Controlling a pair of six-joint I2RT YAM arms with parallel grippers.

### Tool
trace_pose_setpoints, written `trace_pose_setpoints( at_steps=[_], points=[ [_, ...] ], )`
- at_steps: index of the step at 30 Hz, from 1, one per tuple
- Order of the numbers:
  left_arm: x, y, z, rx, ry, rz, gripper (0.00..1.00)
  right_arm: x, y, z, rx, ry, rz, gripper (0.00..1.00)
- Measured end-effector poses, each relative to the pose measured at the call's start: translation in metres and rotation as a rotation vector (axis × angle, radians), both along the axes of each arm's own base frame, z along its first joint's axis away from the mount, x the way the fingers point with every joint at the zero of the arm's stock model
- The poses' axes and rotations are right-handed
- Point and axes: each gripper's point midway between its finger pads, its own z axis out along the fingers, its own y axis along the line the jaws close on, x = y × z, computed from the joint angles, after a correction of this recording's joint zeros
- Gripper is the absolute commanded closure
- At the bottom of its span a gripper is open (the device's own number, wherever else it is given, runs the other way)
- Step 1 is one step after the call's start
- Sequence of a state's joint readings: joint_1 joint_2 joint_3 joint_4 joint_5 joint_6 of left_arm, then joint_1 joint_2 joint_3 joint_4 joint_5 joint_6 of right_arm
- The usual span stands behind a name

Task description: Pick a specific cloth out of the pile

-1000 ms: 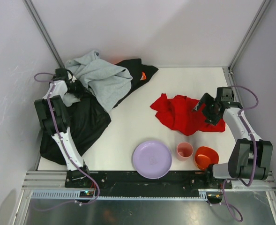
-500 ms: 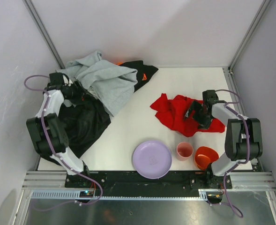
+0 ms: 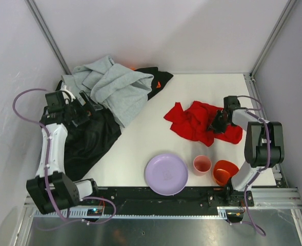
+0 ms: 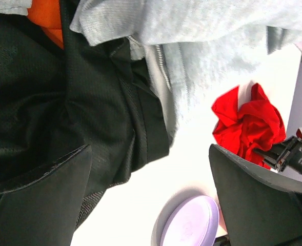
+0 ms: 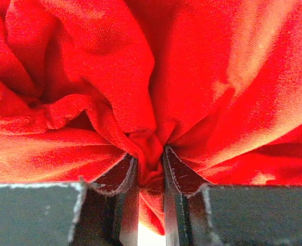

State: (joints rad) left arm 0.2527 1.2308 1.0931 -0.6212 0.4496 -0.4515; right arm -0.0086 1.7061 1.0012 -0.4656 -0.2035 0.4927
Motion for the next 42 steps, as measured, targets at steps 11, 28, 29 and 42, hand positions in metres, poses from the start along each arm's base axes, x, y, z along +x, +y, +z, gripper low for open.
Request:
trace_pose_setpoints(
  at_steps=[11, 28, 29, 42],
  points=[
    [-0.046, -0.020, 0.058, 0.024, -0.222, -0.043, 0.00, 0.053, -0.050, 0.039, -0.015, -0.120, -0.075, 1.00],
    [-0.082, -0.041, 0.079, 0.013, -0.344, -0.102, 0.00, 0.087, -0.085, 0.232, -0.104, -0.518, -0.110, 1.00],
    [-0.082, -0.042, 0.077, 0.011, -0.337, -0.106, 0.00, 0.084, -0.084, 0.237, -0.108, -0.528, -0.108, 1.00],
    [-0.092, -0.082, 0.069, 0.004, -0.327, -0.295, 0.00, 0.044, -0.073, 0.136, -0.128, -0.274, -0.085, 0.99]
  ],
)
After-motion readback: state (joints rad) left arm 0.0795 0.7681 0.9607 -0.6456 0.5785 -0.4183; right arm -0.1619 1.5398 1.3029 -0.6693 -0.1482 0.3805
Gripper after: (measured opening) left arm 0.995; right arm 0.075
